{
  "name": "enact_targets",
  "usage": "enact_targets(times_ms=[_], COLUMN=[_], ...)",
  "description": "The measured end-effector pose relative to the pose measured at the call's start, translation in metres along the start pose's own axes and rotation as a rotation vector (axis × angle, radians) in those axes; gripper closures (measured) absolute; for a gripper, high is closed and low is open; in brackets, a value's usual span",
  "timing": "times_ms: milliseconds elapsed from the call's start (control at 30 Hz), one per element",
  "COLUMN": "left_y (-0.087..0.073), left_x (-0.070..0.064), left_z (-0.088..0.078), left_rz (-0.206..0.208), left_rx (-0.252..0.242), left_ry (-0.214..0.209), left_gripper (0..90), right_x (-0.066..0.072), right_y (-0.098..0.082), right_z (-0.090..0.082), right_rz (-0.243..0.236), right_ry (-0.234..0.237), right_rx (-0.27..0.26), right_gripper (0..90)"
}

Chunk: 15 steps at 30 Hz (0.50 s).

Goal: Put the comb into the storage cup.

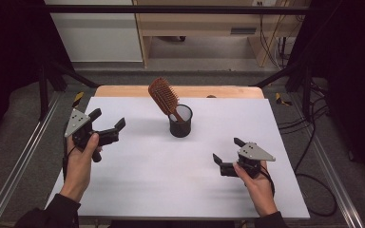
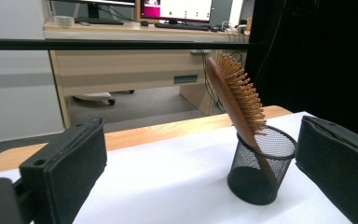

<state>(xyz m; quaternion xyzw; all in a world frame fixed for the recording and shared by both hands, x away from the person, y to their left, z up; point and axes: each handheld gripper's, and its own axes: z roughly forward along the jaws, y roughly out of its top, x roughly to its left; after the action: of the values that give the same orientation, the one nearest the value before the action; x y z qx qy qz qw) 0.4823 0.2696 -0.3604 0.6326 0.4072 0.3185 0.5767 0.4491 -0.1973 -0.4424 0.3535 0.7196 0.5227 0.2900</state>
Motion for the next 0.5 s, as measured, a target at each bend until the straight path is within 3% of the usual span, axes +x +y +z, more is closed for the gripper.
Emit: enact_targets(times_ms=[133, 500], left_y=[-0.001, -0.016], left_x=[0.006, 0.021], left_z=[-0.009, -0.033], left_rz=[0.023, 0.003], left_rx=[0.001, -0.024], left_ry=[-0.001, 0.018], left_gripper=[2.3, 2.2], right_x=[-0.001, -0.006], right_y=[0.000, 0.000], right_z=[-0.002, -0.008], right_rz=[0.006, 0.010], right_ry=[0.000, -0.025], right_rx=[-0.011, -0.051], right_gripper=[4.6, 4.9])
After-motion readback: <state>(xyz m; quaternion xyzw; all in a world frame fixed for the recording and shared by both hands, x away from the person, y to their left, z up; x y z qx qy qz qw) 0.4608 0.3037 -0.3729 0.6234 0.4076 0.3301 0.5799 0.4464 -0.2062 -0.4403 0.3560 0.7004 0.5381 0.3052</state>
